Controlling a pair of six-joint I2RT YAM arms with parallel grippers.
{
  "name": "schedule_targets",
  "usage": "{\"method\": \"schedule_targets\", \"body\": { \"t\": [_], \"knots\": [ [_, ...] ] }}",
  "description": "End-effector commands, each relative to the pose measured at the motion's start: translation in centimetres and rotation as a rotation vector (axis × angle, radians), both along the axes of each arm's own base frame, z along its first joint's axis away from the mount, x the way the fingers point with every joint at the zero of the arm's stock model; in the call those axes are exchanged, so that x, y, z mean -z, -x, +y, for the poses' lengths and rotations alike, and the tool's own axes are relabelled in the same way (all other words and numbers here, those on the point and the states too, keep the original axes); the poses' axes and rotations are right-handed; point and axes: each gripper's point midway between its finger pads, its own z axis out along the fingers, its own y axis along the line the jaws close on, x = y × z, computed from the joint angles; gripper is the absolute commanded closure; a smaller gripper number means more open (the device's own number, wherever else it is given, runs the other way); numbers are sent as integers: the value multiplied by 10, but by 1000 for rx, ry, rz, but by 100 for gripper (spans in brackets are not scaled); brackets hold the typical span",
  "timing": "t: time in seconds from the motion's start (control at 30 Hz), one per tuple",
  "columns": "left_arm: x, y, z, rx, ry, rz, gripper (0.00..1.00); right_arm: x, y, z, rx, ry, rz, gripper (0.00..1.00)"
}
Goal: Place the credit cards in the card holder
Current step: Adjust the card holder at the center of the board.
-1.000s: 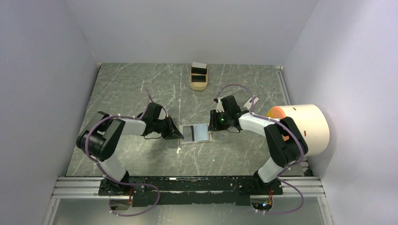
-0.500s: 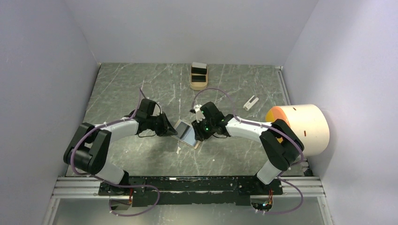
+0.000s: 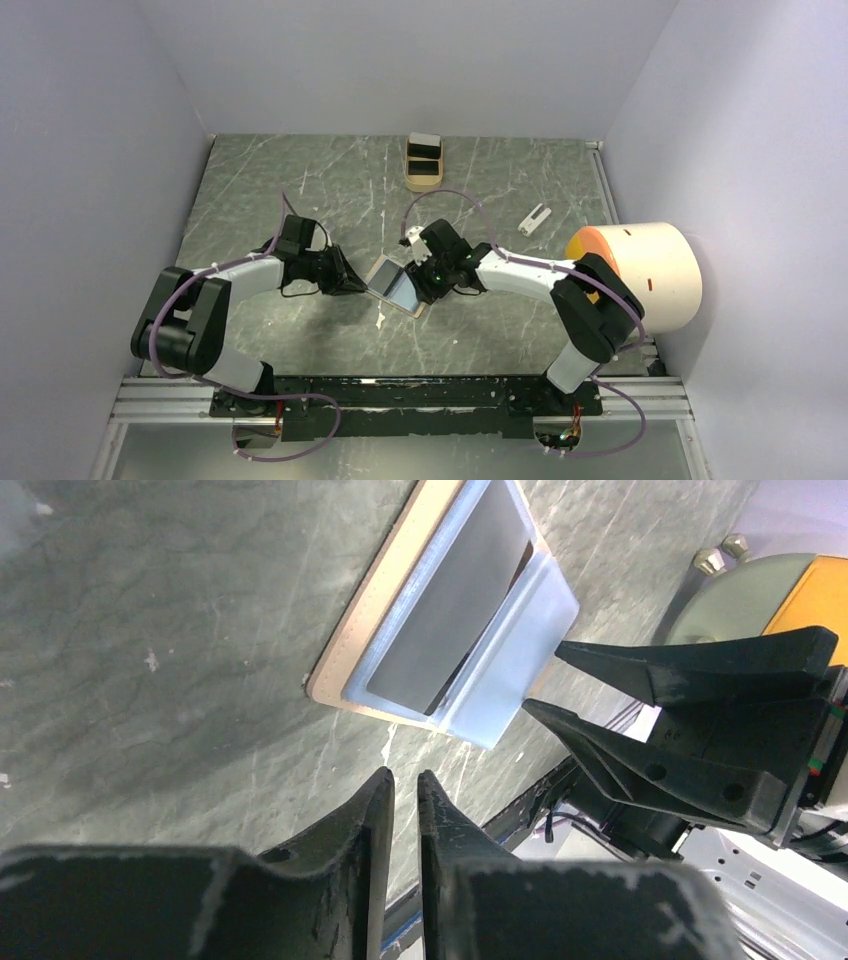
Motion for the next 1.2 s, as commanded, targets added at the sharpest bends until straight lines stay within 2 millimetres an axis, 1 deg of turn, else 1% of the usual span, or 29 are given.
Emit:
{"method": "schedule_targets", "body": {
  "t": [0.0, 0.13, 0.27, 0.37, 0.43, 0.5, 0.6, 0.7, 0.77, 0.9, 1.0, 1.17],
  "knots": [
    [9, 7, 2, 25, 11, 24, 77, 6, 9, 3, -56, 18, 3, 56],
    [22, 1, 6, 8, -22, 47, 71, 12, 9, 5, -70, 41, 7, 56],
    [28, -11, 12, -16, -77, 43, 67, 18, 8, 3, -72, 61, 6, 57],
    [32, -22, 19, -52, -135, 30, 64, 17, 8, 3, -72, 61, -4, 57],
    [34, -28, 21, -68, -150, 25, 63, 12, 7, 4, -80, 46, -22, 59],
    [32, -34, 16, -62, -122, 9, 63, 10, 7, 5, -84, 39, -35, 66],
    [33, -39, 9, -45, -83, 15, 63, 8, 8, 8, -104, 19, -40, 79],
    [29, -34, -7, -3, 31, 38, 64, 6, 9, 10, -121, 4, -44, 86],
    [27, -29, -14, 12, 97, 48, 65, 6, 10, 11, -130, 0, -46, 88],
    [27, -23, -20, 29, 159, 52, 65, 0, 11, 16, -152, -29, -47, 89],
    [14, -19, -29, 57, 251, 34, 65, 0, 11, 17, -159, -33, -51, 90],
    [-5, -23, -34, 47, 315, -24, 64, -2, 18, 23, -177, -74, -26, 93]
  ]
}}
